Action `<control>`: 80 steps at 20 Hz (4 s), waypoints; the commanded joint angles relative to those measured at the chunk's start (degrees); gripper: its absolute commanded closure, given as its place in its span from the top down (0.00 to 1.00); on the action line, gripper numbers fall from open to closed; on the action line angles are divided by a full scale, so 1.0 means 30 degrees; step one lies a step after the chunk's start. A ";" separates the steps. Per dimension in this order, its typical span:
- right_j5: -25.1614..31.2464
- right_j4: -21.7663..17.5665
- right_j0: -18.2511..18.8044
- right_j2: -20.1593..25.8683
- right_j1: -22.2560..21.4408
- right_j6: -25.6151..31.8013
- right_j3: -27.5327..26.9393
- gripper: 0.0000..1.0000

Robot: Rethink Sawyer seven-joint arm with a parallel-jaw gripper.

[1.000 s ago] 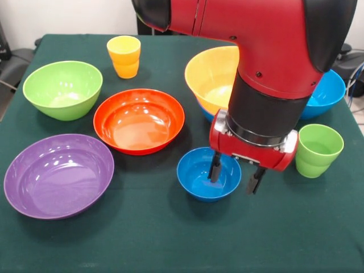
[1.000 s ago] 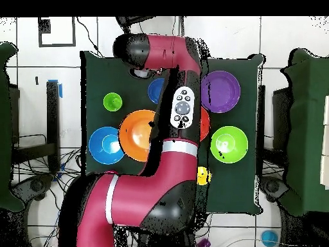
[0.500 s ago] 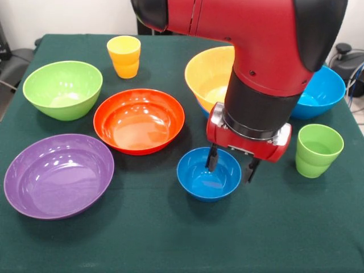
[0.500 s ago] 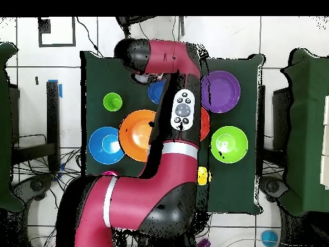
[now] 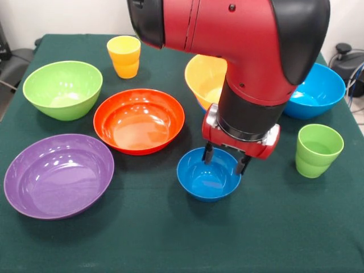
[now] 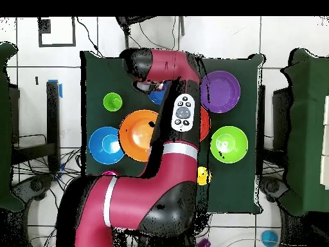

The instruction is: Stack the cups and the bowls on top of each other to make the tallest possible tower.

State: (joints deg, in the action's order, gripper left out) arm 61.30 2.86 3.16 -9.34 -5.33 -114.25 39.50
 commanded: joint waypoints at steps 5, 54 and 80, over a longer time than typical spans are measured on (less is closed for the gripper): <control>-0.1994 -0.0673 -0.0125 0.2027 0.0116 0.1023 0.2785 1.00; -0.0109 0.0000 -0.0577 0.1878 0.3758 0.0673 -0.3133 1.00; -0.1839 -0.0252 -0.0545 0.1972 0.2302 0.0853 -0.0507 0.00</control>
State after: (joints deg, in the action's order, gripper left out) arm 58.85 3.69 1.79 -8.31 2.36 -114.25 31.62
